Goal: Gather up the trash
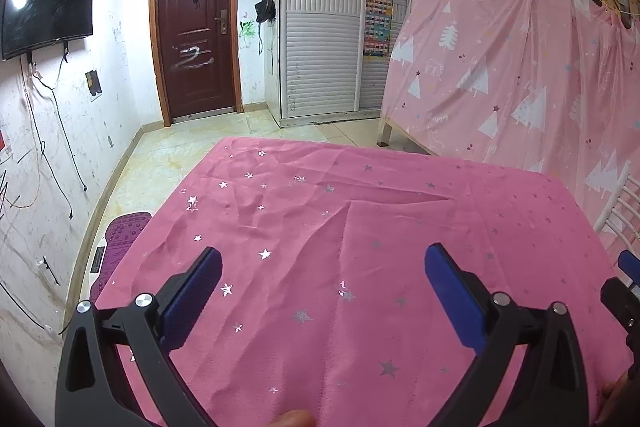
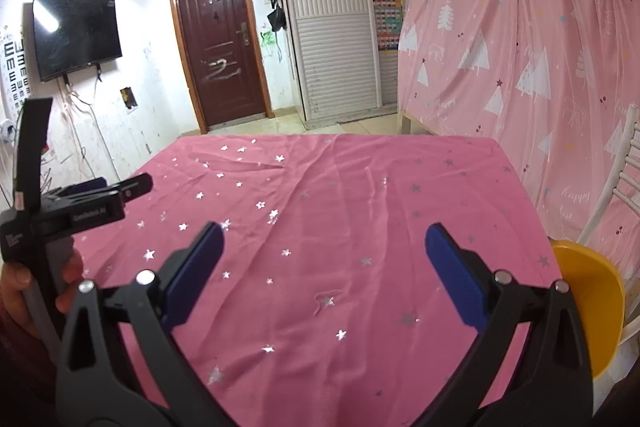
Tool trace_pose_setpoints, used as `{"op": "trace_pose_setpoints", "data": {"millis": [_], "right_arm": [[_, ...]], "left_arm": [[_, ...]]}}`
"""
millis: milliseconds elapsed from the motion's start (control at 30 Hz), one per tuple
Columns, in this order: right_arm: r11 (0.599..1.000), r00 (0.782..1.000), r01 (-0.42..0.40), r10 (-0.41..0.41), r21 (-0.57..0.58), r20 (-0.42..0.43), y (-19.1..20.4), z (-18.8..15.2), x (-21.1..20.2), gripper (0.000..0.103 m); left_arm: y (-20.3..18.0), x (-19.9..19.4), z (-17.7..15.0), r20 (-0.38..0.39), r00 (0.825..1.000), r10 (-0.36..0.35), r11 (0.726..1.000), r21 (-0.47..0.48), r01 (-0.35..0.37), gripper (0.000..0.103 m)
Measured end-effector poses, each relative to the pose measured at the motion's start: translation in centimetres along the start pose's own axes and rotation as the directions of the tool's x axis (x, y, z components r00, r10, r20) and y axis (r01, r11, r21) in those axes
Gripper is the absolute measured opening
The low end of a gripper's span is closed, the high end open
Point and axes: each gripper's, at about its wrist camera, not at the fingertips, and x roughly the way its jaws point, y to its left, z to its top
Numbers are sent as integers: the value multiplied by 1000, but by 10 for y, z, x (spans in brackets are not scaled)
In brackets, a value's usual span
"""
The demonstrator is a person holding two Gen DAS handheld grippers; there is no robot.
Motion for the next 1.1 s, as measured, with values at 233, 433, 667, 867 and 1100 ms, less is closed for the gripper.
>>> {"op": "trace_pose_setpoints", "data": {"millis": [233,433,667,867,1100], "right_arm": [[1000,1000,-1,1,0,0,-1,0,0,97],[1000,1000,-1,1,1,0,0,0,0,97],[1000,1000,-2,2,0,-2,0,0,0,97],[1000,1000,-2,2,-1,-2,0,0,1,97],[1000,1000,-2,2,-1,-3,0,0,1,97]], "left_arm": [[1,1,-1,1,1000,4,1000,-9,-4,95],[2,2,-1,1,1000,9,1000,-11,-9,95],[3,3,-1,0,1000,13,1000,-14,-13,95],[3,3,-1,1,1000,13,1000,-10,-13,95],[3,3,-2,7,1000,21,1000,-10,-21,95]]}}
